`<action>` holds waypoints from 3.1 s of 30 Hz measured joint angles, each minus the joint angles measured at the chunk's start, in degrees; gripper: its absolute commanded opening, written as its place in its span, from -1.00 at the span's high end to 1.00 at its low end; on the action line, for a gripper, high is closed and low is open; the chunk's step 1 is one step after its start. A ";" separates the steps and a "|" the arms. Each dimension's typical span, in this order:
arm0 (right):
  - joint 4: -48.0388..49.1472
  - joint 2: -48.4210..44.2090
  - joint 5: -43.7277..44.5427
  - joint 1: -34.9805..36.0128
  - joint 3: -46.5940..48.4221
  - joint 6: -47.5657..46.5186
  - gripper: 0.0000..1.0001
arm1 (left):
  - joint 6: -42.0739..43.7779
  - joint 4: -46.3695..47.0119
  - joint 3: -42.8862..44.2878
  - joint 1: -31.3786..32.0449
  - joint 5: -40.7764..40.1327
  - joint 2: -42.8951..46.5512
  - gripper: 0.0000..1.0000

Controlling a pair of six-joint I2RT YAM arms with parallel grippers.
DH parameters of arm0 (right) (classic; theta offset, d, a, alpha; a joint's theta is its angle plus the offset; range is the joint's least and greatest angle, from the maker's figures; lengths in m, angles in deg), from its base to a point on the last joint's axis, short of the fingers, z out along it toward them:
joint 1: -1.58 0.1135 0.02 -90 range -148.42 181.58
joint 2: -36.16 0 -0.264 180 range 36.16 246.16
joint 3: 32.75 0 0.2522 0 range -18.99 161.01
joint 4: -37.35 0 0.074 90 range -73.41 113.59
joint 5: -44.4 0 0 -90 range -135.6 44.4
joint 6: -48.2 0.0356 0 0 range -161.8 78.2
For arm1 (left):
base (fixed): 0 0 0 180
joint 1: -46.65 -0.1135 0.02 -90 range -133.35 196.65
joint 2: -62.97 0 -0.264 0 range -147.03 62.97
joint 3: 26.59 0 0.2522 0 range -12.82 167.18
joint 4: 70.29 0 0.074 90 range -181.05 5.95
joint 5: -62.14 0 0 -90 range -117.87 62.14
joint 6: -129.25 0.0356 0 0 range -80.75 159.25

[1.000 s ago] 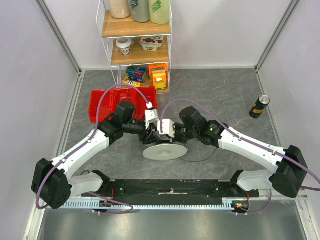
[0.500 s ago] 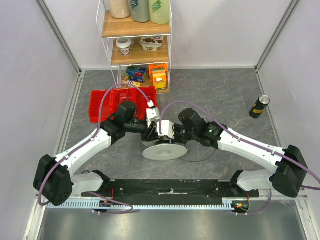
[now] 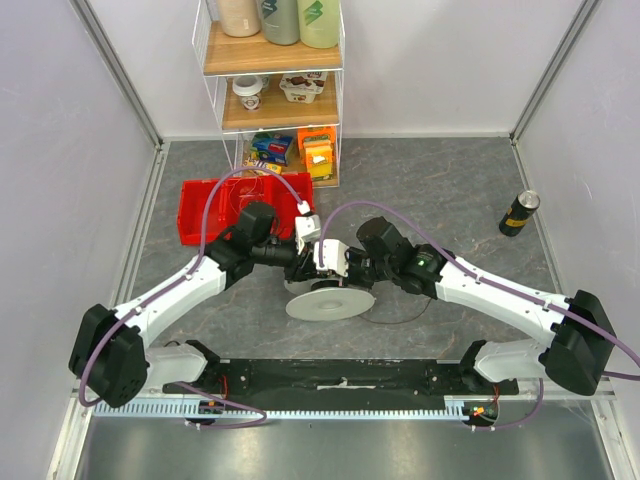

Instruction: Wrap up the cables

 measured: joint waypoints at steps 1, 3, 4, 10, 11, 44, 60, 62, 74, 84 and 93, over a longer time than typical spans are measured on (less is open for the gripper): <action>0.11 0.00 0.04 0.04 0.00 0.13 1.00 | -0.20 0.04 0.00 0.04 -0.04 -0.04 0.59; 0.24 0.00 0.11 0.11 0.00 0.15 1.00 | -0.59 0.42 0.00 0.04 -0.07 -0.15 0.79; 0.33 0.00 0.13 0.13 0.00 0.15 1.00 | -0.68 0.76 -0.04 0.04 -0.28 -0.22 0.87; 0.35 -0.39 0.07 0.26 -0.48 0.28 0.85 | -1.36 1.64 -0.61 0.11 -0.11 -0.35 0.96; 0.37 -0.50 0.11 0.26 -0.59 0.28 0.73 | -1.36 1.68 -0.63 0.13 -0.11 -0.35 0.96; -3.37 -9.40 -4.00 -2.01 1.97 -0.44 -0.41 | 19.69 -5.16 0.98 2.45 -0.02 8.41 0.97; 1.36 -7.56 -7.76 -1.88 1.97 -0.11 0.02 | 20.44 -3.32 2.40 5.03 -0.09 9.57 0.96; 1.79 -7.54 -7.78 -1.88 1.97 -0.11 0.17 | 20.13 -3.08 2.43 5.03 -0.22 9.57 0.96; 2.03 -7.54 -7.85 -1.53 1.97 0.37 1.00 | 19.08 -2.25 2.43 5.01 -0.85 9.94 0.57; 1.33 -7.34 -7.23 -1.62 1.97 0.33 1.00 | 15.87 1.27 3.23 5.05 -1.29 9.90 0.37; 0.94 -7.34 -7.34 -1.62 1.97 0.31 1.00 | 16.65 1.07 3.17 5.35 -1.09 9.81 0.21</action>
